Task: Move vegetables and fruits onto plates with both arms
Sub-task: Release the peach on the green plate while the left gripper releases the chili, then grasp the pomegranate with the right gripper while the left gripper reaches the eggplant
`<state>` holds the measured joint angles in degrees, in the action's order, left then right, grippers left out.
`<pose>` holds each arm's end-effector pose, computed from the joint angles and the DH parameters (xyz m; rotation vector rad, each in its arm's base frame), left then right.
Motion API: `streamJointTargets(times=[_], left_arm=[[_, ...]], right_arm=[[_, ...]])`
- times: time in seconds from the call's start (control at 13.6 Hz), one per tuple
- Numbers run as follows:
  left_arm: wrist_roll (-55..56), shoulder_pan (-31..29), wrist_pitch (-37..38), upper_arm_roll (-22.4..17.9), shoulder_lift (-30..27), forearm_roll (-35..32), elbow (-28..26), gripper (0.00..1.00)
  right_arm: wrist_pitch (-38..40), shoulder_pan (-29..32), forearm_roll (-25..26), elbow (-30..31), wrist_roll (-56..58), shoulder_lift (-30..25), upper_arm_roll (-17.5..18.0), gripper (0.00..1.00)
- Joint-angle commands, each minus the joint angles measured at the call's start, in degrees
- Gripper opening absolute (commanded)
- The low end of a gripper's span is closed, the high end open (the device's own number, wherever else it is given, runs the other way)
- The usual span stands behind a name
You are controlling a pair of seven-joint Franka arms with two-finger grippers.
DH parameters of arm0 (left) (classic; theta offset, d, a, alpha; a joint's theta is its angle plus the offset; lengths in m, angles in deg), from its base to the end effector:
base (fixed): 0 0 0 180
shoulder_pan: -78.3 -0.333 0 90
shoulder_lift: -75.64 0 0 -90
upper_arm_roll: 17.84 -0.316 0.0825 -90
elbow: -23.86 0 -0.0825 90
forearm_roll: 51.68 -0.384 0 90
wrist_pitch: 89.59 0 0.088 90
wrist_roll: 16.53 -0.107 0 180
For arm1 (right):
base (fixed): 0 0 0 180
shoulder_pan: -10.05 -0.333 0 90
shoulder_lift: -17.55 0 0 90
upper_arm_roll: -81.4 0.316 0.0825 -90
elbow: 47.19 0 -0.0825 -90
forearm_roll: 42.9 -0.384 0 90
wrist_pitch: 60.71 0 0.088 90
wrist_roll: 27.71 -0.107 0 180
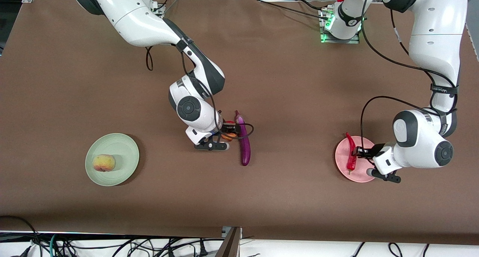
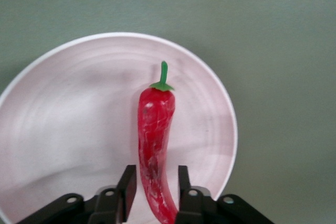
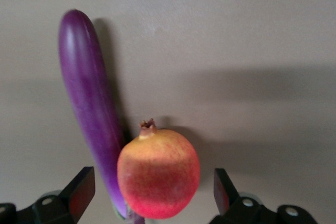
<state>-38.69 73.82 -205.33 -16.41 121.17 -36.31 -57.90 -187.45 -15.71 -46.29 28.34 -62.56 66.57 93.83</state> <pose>0.7046 0.0252 0.2081 2.8371 -0.2649 -0.2035 0.6109 0.4337 0.2351 -2.9371 0.0786 0.1190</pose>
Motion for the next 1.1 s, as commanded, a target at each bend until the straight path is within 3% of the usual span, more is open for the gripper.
streamJointTargets(times=[0.0,0.22,0.59,0.73,0.81,1.03], left_arm=[[-1.0,-1.4,0.7,0.6,0.9,3.8,1.6,1.00],[9.1,1.2,5.0,0.9,-0.6,3.7,2.9,1.00],[32.7,11.0,11.8,1.0,-0.9,3.8,9.2,1.00],[41.0,14.6,11.5,1.2,-0.8,6.1,9.2,1.00],[42.7,15.1,10.8,1.6,-0.4,9.9,9.0,0.98],[43.2,18.8,5.5,1.7,1.1,16.0,7.8,0.75]], right_arm=[[-0.8,-0.8,1.1,1.3,-1.0,-0.2,-0.4,1.00],[-3.4,-0.9,1.1,1.3,-1.0,1.3,-0.4,1.00],[-5.0,-1.4,1.1,1.6,-1.1,2.6,-0.4,0.98],[-5.2,-1.4,1.0,1.6,-1.1,2.7,-0.4,0.38],[-5.2,-1.3,1.0,1.6,-0.9,2.6,-0.4,0.23],[-3.6,1.5,0.9,1.2,0.5,0.6,-0.4,0.15]])
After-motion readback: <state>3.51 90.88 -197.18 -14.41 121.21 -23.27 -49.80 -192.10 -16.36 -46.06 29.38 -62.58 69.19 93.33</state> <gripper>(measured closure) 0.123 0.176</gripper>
